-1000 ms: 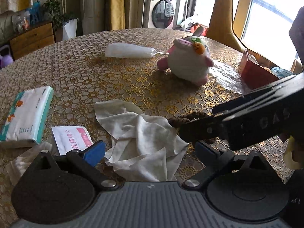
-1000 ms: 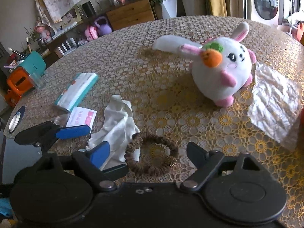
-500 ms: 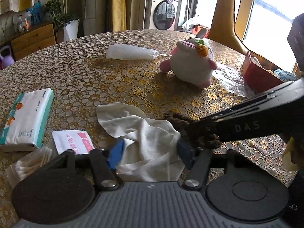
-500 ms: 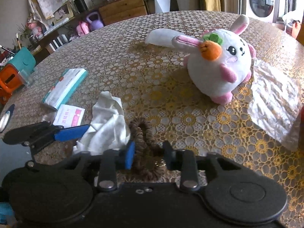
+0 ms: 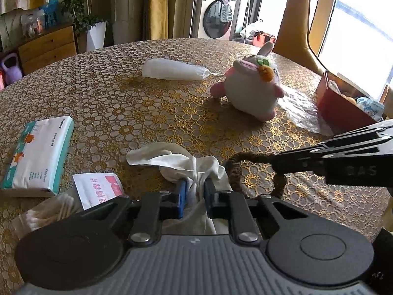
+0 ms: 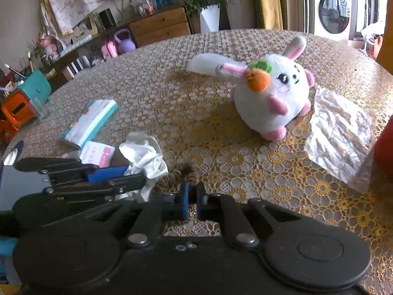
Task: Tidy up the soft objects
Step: 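Lift white tissue with left tool while right tool lifts bead bracelet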
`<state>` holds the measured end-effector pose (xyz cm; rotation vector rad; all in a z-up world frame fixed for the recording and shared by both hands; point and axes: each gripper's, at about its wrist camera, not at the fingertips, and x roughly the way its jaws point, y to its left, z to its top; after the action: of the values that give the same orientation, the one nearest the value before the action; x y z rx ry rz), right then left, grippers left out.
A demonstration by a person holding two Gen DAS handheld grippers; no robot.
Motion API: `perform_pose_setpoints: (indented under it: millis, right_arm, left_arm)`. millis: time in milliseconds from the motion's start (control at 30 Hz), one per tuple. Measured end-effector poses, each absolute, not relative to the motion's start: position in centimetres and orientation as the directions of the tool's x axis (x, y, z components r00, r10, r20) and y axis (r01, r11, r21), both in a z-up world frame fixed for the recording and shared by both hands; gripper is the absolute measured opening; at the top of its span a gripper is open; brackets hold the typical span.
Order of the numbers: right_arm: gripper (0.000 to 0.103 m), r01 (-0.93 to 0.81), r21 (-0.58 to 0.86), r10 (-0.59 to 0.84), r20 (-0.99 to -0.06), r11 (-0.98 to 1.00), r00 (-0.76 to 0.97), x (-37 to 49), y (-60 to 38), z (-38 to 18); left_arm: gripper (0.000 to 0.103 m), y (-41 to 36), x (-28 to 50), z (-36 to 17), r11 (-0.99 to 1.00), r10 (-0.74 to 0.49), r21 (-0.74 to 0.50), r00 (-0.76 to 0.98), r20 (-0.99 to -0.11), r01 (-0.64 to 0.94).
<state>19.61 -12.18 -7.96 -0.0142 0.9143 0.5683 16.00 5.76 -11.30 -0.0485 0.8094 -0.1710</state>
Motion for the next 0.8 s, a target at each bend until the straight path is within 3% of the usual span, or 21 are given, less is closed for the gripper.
perform_pose_setpoints:
  millis: [800]
  right_arm:
    - [0.005,-0.411,0.262,0.483,-0.575,0.873,0.66,14.8,-23.7,1.8]
  left_arm:
    - [0.014,1.0,14.5,-0.9,0.953,-0.302,-0.182,0.698,-0.65,0.242]
